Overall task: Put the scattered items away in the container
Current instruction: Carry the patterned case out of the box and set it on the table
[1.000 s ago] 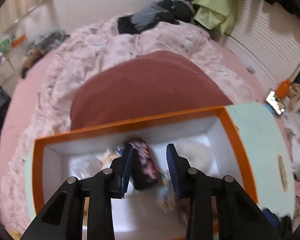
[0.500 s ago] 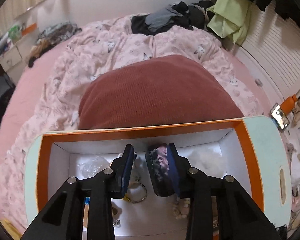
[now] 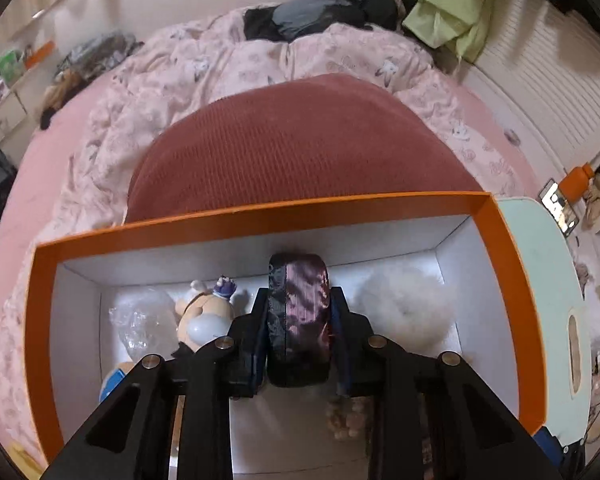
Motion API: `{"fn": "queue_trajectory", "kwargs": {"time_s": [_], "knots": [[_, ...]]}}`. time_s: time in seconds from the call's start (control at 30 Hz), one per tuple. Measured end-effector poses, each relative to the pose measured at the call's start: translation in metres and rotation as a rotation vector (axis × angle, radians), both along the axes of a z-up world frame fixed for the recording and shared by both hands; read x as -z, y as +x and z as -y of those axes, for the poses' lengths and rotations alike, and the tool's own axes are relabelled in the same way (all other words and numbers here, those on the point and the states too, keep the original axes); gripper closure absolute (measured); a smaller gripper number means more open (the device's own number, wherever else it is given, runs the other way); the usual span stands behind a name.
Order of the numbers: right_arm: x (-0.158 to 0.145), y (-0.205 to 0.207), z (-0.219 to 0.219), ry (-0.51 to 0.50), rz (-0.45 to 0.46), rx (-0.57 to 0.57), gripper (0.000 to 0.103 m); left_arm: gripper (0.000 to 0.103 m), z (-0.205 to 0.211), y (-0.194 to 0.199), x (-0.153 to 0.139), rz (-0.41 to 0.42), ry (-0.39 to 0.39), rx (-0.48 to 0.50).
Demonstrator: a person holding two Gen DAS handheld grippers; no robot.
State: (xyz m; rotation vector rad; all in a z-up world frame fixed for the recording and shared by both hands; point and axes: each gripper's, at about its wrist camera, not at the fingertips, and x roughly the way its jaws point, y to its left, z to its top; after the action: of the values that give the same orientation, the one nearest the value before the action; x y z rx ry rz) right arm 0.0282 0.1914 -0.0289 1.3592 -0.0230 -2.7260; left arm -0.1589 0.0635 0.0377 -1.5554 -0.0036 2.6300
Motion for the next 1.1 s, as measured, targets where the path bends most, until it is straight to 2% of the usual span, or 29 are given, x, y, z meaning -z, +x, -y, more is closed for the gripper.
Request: {"fn": "queue_trajectory", "kwargs": {"time_s": [0.17, 0.3, 0.4, 0.5, 0.6, 0.7, 0.77, 0.83, 0.97, 1.03, 1.1], "knots": [[0.0, 0.0, 0.0, 0.0, -0.002, -0.001, 0.01, 0.077, 0.006, 0.023, -0.032, -0.093, 0.091, 0.049], [0.0, 0.001, 0.001, 0.0, -0.002, -0.001, 0.01, 0.077, 0.023, 0.065, -0.072, -0.201, 0.17, 0.089], [0.0, 0.0, 0.0, -0.001, -0.002, -0.001, 0.01, 0.077, 0.033, 0.095, -0.085, -0.229, 0.199, 0.131], [0.0, 0.0, 0.0, 0.0, -0.002, -0.001, 0.01, 0.077, 0.037, 0.127, -0.075, -0.204, 0.202, 0.193], [0.0, 0.0, 0.0, -0.001, -0.002, 0.0, 0.01, 0.077, 0.037, 0.15, -0.05, -0.145, 0.218, 0.243], [0.0, 0.0, 0.0, -0.001, -0.002, -0.001, 0.01, 0.077, 0.037, 0.155, -0.022, -0.083, 0.225, 0.236], [0.0, 0.0, 0.0, -0.001, -0.003, -0.002, 0.01, 0.077, 0.034, 0.152, -0.009, -0.07, 0.224, 0.232], [0.0, 0.0, 0.0, -0.001, -0.003, -0.001, 0.01, 0.077, 0.03, 0.149, -0.002, -0.068, 0.192, 0.225], [0.0, 0.0, 0.0, -0.001, -0.003, -0.001, 0.009, 0.075, 0.031, 0.148, 0.002, -0.092, 0.179, 0.198], [0.0, 0.0, 0.0, -0.001, -0.003, -0.002, 0.009, 0.073, 0.032, 0.149, 0.001, -0.09, 0.191, 0.206], [0.0, 0.0, 0.0, -0.002, -0.003, -0.002, 0.009, 0.072, 0.036, 0.152, -0.005, -0.104, 0.241, 0.23]]}}
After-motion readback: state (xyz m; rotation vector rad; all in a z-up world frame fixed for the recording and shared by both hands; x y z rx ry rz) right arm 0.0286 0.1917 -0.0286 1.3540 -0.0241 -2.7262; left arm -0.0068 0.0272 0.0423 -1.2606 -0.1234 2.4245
